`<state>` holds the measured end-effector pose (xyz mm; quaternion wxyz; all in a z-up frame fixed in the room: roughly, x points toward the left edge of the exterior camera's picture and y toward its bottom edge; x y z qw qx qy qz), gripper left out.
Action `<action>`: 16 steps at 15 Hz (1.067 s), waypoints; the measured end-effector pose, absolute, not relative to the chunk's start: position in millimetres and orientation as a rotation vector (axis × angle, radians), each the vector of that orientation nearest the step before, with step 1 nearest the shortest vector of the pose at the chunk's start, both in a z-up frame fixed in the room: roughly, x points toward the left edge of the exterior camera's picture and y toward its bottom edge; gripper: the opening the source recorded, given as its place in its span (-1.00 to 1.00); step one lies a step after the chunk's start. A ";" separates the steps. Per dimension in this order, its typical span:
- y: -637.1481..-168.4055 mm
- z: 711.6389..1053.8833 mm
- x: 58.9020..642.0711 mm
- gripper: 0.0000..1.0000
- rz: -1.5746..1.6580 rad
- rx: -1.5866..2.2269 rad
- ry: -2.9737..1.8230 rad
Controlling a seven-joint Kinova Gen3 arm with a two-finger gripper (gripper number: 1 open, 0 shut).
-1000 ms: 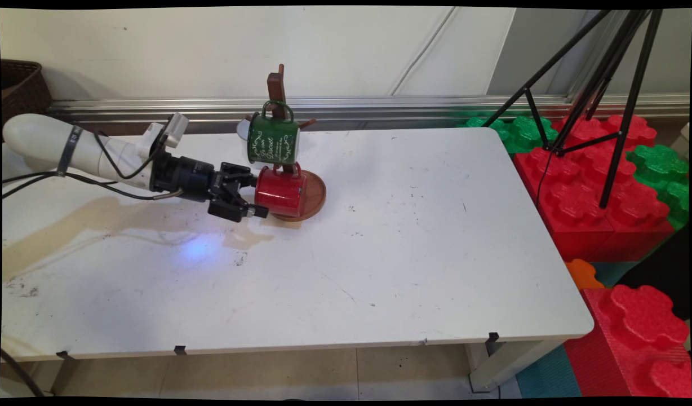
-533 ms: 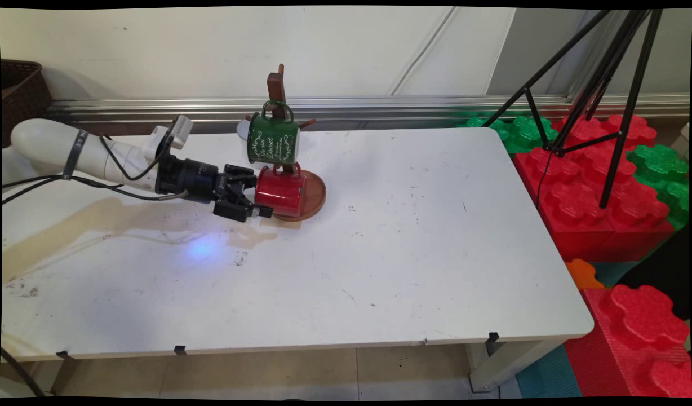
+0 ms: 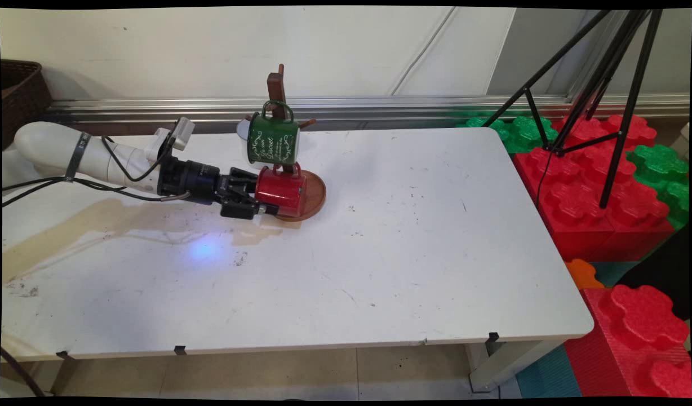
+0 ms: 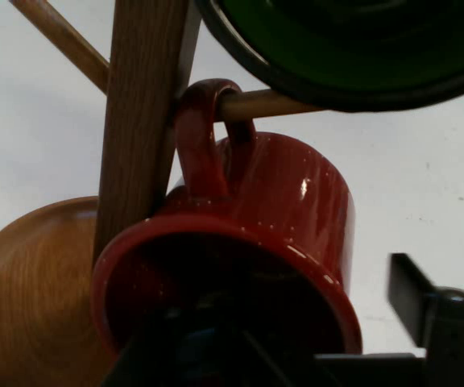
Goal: Pick up the red mug from the rack, then place the picked object on the table
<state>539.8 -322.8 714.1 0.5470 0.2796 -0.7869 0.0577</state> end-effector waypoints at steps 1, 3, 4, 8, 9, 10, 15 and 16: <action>-322.4 713.8 539.5 -1.00 0.133 0.663 -1.864; -321.2 713.5 539.1 -1.00 0.125 0.662 -1.861; -320.5 713.4 538.8 -1.00 0.119 0.661 -1.860; -317.9 713.5 538.3 -1.00 0.103 0.655 -1.858; -317.6 713.5 538.1 -1.00 0.100 0.653 -1.859; -317.1 713.7 537.9 -1.00 0.097 0.650 -1.859; -314.7 715.5 536.9 -1.00 0.080 0.640 -1.857; -314.1 716.1 536.7 -1.00 0.077 0.638 -1.856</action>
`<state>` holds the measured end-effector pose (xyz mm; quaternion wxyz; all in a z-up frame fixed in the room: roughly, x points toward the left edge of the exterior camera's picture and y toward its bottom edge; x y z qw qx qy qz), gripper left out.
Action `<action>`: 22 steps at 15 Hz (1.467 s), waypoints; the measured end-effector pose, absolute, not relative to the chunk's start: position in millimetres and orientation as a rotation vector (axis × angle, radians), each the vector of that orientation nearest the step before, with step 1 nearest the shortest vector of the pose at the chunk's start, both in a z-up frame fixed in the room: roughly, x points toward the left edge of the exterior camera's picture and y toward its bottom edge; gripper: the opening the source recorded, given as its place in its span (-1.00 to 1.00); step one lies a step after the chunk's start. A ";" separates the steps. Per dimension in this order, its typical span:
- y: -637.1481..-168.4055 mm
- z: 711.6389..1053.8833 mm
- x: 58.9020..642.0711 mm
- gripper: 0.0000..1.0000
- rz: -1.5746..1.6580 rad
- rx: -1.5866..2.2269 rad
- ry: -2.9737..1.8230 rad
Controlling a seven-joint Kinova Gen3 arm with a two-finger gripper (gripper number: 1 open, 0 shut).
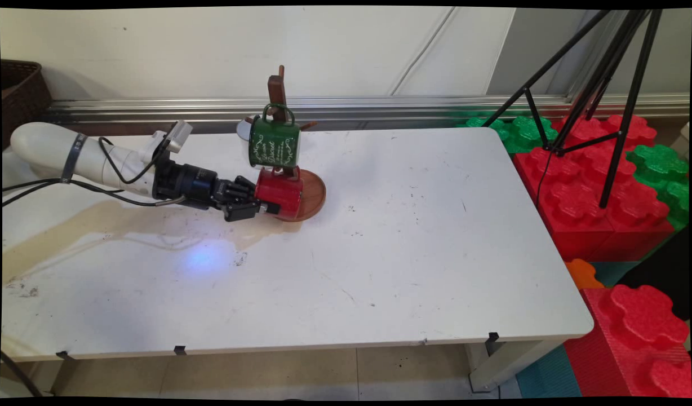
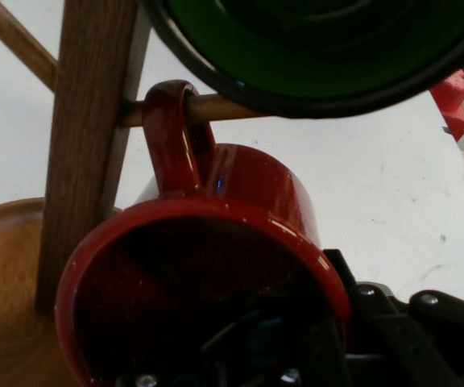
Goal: Place the picked object on the table
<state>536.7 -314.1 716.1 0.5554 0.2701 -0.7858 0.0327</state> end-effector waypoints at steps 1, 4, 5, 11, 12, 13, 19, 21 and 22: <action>-313.6 716.7 536.6 -1.00 0.076 0.637 -1.854; -312.0 719.9 535.9 -1.00 0.072 0.632 -1.847; -311.2 721.1 535.7 -1.00 0.070 0.629 -1.845; -300.2 730.3 535.0 -1.00 0.051 0.608 -1.836; -298.3 731.4 535.0 -1.00 0.048 0.605 -1.836; -295.3 733.1 535.1 -1.00 0.042 0.601 -1.836; -277.4 741.5 538.0 -1.00 0.014 0.584 -1.840; -270.9 744.5 540.8 -1.00 0.006 0.578 -1.847; -266.9 746.6 543.0 -1.00 0.002 0.574 -1.852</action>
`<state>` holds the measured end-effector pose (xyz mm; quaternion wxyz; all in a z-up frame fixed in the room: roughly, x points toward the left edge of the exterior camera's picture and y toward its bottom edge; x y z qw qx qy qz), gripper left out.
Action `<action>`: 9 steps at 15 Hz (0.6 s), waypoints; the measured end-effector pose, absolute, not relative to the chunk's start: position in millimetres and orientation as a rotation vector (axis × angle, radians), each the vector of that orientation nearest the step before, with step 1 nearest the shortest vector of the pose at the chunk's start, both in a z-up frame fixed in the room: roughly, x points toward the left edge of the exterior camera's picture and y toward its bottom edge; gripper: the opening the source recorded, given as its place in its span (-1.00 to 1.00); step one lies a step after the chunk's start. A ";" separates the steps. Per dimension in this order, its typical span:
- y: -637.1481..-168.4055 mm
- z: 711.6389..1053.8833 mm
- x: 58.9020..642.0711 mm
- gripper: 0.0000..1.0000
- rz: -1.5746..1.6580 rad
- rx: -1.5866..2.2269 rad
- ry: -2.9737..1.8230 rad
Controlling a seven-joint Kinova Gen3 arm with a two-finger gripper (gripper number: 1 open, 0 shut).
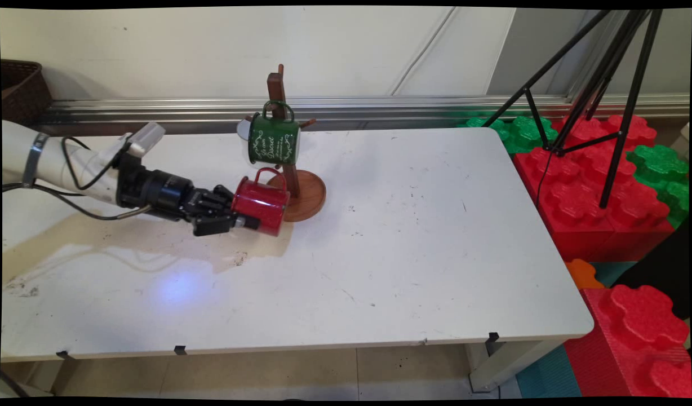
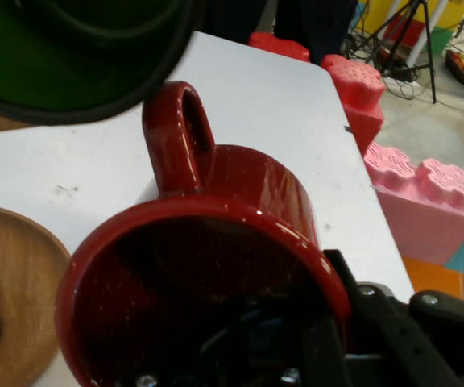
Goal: Place the picked object on the table
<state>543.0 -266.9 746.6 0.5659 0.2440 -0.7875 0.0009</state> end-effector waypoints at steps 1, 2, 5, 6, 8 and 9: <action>-262.5 749.0 546.1 -1.00 0.000 0.568 -1.859; -259.1 751.1 548.8 -1.00 -0.002 0.563 -1.866; -251.4 758.2 559.4 -1.00 0.005 0.547 -1.894; -248.0 762.9 566.0 -1.00 0.015 0.538 -1.909; -243.7 770.3 576.7 -1.00 0.030 0.526 -1.930; -241.6 774.0 582.2 -1.00 0.039 0.520 -1.941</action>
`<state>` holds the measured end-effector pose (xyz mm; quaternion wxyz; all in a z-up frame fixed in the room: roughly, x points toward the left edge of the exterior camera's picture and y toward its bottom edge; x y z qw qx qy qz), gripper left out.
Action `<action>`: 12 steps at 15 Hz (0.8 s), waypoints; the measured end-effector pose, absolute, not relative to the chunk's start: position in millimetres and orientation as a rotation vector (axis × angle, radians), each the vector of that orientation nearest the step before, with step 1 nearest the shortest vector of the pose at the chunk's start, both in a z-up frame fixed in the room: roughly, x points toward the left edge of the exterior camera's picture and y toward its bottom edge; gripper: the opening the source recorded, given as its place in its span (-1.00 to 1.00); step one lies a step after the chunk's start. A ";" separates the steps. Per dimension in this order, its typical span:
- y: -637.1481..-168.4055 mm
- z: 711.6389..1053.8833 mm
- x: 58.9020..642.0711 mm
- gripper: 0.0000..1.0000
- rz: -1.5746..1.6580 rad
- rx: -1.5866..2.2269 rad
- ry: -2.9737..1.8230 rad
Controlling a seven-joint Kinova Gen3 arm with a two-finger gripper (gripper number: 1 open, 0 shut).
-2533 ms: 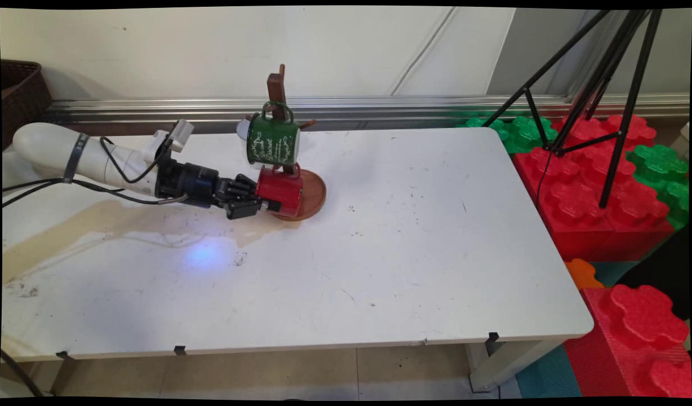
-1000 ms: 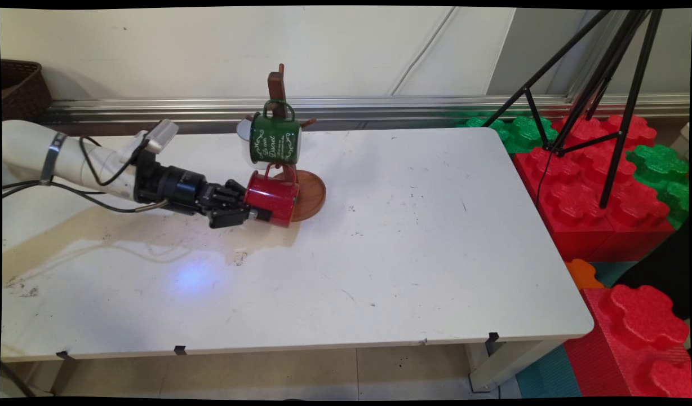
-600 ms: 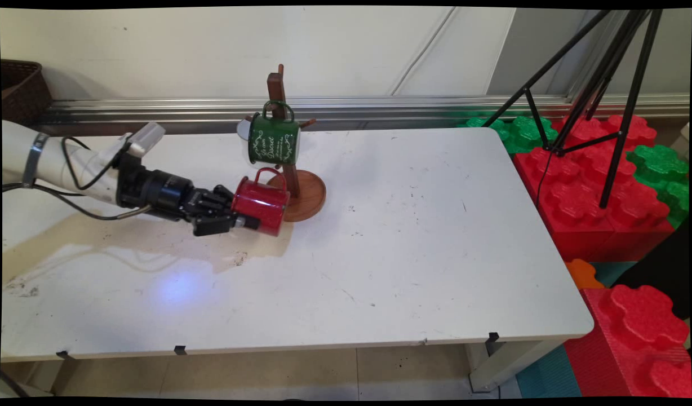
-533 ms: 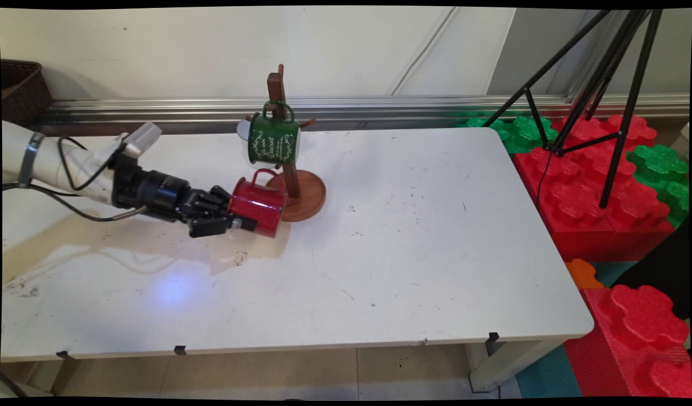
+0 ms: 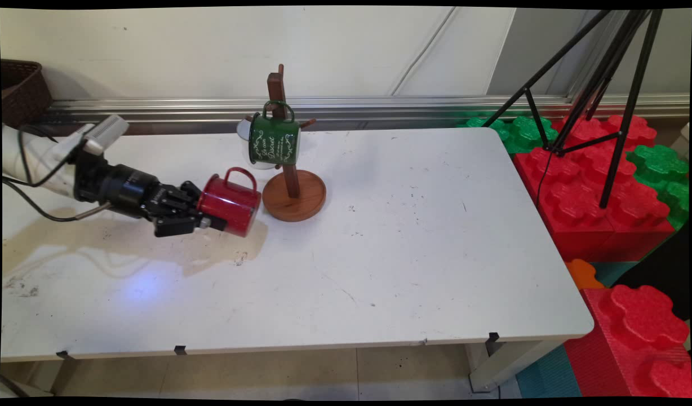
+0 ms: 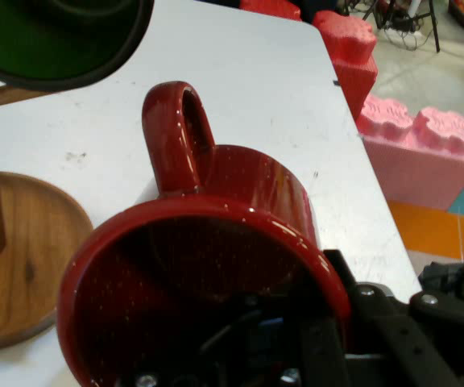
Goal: Place the picked object on the table
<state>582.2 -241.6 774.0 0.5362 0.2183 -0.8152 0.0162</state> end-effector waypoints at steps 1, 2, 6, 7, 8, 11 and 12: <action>-239.0 778.2 588.6 -1.00 0.048 0.513 -1.954; -237.5 780.8 592.5 -1.00 0.055 0.508 -1.963; -231.8 790.7 608.7 -1.00 0.086 0.496 -2.007; -230.7 792.7 612.1 -1.00 0.092 0.495 -2.017; -229.0 795.7 616.9 -1.00 0.102 0.491 -2.033; -225.2 802.7 627.8 -1.00 0.125 0.481 -2.071; -223.7 805.7 632.1 -1.00 0.134 0.477 -2.089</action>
